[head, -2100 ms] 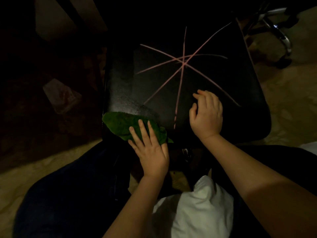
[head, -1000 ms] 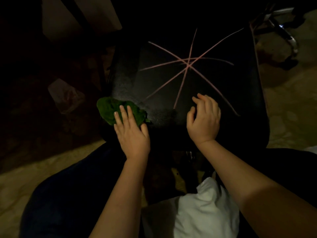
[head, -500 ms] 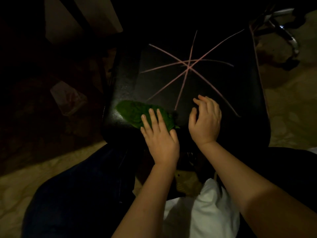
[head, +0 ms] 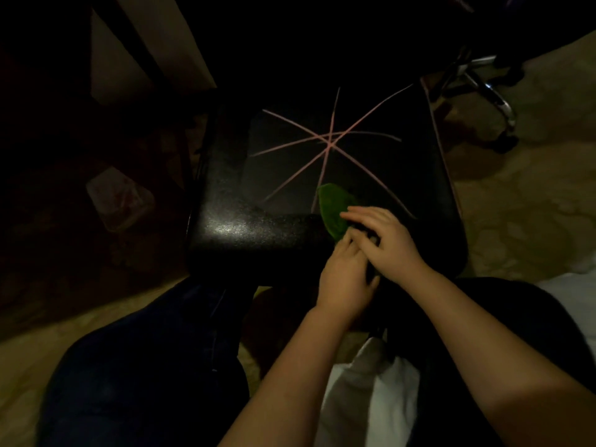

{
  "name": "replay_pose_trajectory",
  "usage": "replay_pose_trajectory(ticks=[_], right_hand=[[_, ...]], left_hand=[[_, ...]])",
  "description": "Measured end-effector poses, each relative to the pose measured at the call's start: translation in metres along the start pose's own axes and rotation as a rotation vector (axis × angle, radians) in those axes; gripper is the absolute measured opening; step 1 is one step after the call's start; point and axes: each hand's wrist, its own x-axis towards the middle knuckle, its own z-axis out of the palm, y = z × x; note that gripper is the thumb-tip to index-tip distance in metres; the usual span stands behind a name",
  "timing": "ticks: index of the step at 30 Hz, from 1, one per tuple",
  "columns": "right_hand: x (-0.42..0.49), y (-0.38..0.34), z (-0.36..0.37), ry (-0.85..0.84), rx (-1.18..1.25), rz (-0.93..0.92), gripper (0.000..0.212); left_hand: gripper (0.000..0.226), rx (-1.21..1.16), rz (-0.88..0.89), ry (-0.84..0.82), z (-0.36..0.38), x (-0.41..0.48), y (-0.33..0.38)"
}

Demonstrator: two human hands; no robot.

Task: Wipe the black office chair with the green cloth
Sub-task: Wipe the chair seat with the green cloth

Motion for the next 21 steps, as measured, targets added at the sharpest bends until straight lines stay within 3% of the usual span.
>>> replay_pose_trajectory(ticks=[3,6,10,17,21], right_hand=[[-0.006,0.010,-0.005,-0.087,-0.155,-0.040,0.033],[-0.011,0.014,-0.006,-0.164,-0.355,-0.076,0.055],[-0.017,0.016,-0.002,-0.253,-0.532,-0.128,0.079],[-0.028,0.013,-0.014,0.120,-0.591,-0.066,0.036],[-0.035,0.019,-0.033,0.388,-0.491,0.290,0.034]], left_hand=[[0.063,0.040,0.075,0.004,-0.010,-0.005,-0.019],[0.052,0.065,0.086,0.072,-0.025,-0.019,-0.041],[0.051,0.031,-0.113,0.244,-0.054,-0.035,-0.073],[0.065,0.315,-0.334,0.205,-0.092,-0.024,-0.115],[0.068,0.392,-0.365,0.133,-0.087,-0.026,-0.123]])
